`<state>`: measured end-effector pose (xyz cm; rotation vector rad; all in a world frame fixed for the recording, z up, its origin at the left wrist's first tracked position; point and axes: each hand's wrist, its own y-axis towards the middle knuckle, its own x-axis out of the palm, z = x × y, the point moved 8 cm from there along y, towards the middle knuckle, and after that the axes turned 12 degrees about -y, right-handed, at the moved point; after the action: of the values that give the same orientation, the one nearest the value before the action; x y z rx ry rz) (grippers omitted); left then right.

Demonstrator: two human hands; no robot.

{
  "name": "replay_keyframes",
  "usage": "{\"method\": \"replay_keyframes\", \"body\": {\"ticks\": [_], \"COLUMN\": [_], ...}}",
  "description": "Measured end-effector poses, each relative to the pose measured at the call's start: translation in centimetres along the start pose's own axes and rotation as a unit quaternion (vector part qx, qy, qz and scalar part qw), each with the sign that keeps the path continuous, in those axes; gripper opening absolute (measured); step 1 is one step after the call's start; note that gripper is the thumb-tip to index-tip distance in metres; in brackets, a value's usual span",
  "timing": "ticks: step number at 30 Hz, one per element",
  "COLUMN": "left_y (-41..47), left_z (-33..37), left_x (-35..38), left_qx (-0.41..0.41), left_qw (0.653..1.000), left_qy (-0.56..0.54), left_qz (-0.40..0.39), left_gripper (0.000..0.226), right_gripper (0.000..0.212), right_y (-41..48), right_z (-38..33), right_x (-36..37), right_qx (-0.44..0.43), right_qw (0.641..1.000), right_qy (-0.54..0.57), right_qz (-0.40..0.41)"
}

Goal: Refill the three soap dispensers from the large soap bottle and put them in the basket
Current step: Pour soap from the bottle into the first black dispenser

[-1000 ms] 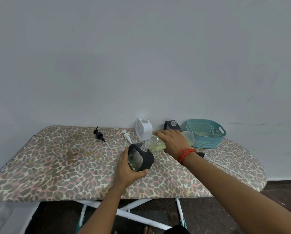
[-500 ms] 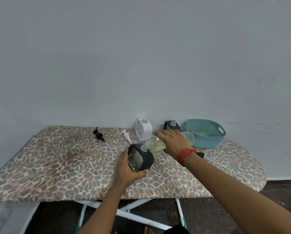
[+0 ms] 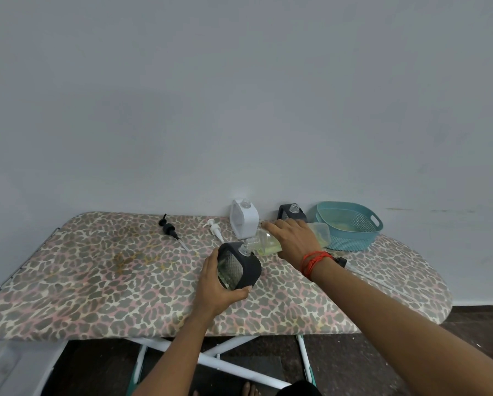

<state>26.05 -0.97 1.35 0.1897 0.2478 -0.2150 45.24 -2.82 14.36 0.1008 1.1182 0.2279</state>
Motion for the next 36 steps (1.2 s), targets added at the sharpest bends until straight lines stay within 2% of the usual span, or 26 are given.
{"method": "replay_keyframes", "body": {"ticks": [36], "left_y": [-0.17], "left_z": [0.40], "left_x": [-0.01], "left_qx": [-0.001], "left_qw": [1.000], "left_qy": [-0.003], "left_qz": [-0.002], "left_gripper": [0.130], "right_gripper": [0.074], "right_y": [0.03], "right_z": [-0.12], "right_x": [-0.22], "right_qx": [0.000], "right_qw": [1.000], "right_qy": [-0.007], "right_qz": [0.000]}}
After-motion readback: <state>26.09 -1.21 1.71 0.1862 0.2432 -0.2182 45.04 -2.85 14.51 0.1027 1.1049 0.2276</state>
